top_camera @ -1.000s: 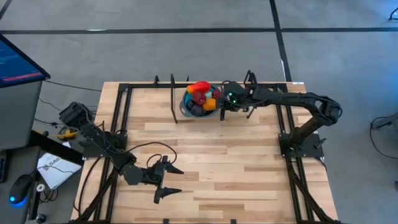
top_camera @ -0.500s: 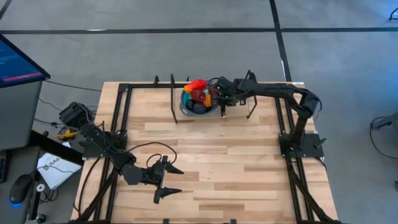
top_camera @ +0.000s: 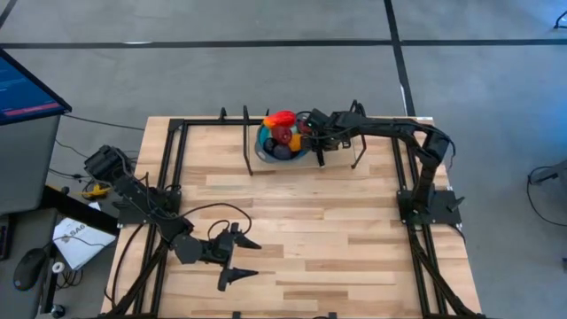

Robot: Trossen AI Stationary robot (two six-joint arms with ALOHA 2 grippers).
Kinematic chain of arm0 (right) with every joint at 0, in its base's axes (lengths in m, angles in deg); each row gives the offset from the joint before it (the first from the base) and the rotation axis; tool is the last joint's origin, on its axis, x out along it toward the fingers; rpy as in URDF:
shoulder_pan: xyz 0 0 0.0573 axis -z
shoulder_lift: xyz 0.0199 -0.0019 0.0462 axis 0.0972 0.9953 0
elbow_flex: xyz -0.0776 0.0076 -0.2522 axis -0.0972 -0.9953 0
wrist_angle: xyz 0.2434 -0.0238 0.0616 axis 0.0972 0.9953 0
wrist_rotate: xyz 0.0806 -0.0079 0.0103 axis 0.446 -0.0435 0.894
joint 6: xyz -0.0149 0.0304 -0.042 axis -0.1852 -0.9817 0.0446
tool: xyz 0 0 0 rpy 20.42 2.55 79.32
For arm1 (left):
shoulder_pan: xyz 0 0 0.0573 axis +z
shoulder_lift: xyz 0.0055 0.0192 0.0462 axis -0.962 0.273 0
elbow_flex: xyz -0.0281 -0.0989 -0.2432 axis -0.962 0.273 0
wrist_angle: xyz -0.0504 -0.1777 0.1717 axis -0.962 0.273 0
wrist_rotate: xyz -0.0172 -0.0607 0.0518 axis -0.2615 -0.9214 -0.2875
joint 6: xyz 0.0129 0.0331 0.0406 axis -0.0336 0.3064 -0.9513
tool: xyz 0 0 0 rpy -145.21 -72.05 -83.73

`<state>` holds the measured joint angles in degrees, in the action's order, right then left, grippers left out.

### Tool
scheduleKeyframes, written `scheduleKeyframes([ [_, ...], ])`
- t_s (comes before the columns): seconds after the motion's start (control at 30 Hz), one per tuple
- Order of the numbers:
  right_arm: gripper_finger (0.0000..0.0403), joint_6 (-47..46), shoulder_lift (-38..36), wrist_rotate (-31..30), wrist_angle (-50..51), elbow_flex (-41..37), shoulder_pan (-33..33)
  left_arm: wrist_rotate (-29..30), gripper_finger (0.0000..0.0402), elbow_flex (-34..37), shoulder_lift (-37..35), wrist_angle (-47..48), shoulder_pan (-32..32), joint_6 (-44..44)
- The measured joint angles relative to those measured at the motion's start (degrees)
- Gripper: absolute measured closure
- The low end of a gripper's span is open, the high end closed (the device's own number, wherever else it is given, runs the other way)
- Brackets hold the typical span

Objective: Pick & Place Fruit
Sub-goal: Put the black knife on the shelf, then return to Home Position

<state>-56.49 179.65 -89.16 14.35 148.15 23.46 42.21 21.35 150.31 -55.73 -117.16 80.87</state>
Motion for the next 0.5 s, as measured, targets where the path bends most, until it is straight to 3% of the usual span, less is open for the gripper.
scheduleKeyframes([
  [0.33, 0.0166, 3.6, -1.0, -1.3, 1.7, -0.1, -0.7, 0.0, 0.0056, 0.0, 0.0, 0.0, -0.1, 1.4],
  [0.5, 0.0151, 5.4, -3.7, -1.2, 5.0, -0.2, -2.5, 0.0, 0.0056, 0.0, 0.0, 0.0, -0.1, 1.4],
])
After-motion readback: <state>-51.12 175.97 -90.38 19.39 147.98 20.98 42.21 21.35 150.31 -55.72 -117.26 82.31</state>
